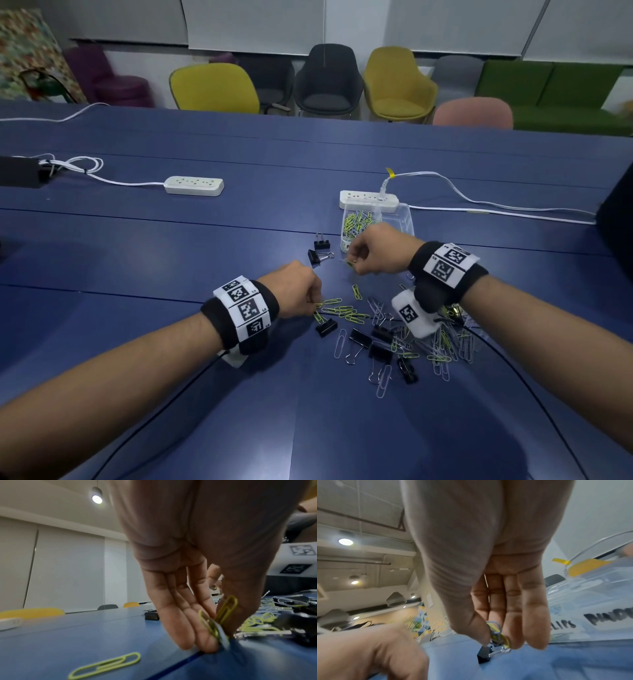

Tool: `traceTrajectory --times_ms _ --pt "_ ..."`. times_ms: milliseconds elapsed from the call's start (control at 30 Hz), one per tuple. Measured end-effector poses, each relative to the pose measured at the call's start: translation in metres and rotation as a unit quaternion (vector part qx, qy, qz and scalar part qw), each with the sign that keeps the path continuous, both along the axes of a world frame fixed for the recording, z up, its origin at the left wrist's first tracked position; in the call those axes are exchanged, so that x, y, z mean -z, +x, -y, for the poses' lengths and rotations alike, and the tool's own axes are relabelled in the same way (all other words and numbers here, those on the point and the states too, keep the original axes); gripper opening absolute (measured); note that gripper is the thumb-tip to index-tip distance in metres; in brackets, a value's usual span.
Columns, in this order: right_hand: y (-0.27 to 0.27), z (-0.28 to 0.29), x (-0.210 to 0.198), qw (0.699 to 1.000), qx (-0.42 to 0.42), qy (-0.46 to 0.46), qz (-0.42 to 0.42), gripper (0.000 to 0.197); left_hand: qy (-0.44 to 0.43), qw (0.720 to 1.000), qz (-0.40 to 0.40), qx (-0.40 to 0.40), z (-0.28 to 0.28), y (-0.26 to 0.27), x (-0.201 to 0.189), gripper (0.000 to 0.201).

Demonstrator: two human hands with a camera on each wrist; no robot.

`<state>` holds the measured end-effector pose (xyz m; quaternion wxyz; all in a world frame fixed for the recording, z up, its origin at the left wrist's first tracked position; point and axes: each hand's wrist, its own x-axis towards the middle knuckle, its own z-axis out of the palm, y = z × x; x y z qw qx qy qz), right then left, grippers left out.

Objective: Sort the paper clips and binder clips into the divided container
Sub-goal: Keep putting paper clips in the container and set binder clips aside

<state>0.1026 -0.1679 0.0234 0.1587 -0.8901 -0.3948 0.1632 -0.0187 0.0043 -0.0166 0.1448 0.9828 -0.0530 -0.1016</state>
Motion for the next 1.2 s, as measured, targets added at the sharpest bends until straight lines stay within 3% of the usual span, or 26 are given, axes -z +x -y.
traceTrajectory --times_ms 233,400,567,700,867,1133,1200 --pt "0.040 0.005 -0.010 0.984 0.159 0.077 -0.038 0.008 -0.060 0.997 -0.038 -0.037 -0.013 0.012 -0.005 0.003" --pt "0.074 -0.001 -0.010 0.966 0.247 0.059 -0.045 0.019 -0.132 0.988 -0.008 -0.079 -0.019 0.035 -0.027 0.002" --pt "0.084 -0.016 -0.002 0.965 0.254 0.025 -0.052 0.020 -0.215 0.964 0.030 -0.153 -0.017 0.086 -0.045 0.005" --pt "0.083 -0.012 0.001 0.957 0.275 0.075 -0.062 0.019 -0.249 0.946 0.046 -0.204 -0.002 0.131 -0.047 0.009" --pt "0.078 0.018 0.004 0.946 0.296 0.123 -0.051 0.013 -0.208 0.955 0.058 -0.202 0.020 0.167 -0.033 0.009" --pt "0.059 0.038 0.006 0.972 0.207 0.103 -0.050 0.004 -0.202 0.959 0.060 -0.192 0.026 0.170 -0.015 0.016" --pt "0.051 0.036 0.008 0.978 0.179 0.093 -0.053 0.010 -0.166 0.970 0.065 -0.163 0.025 0.161 -0.021 0.024"
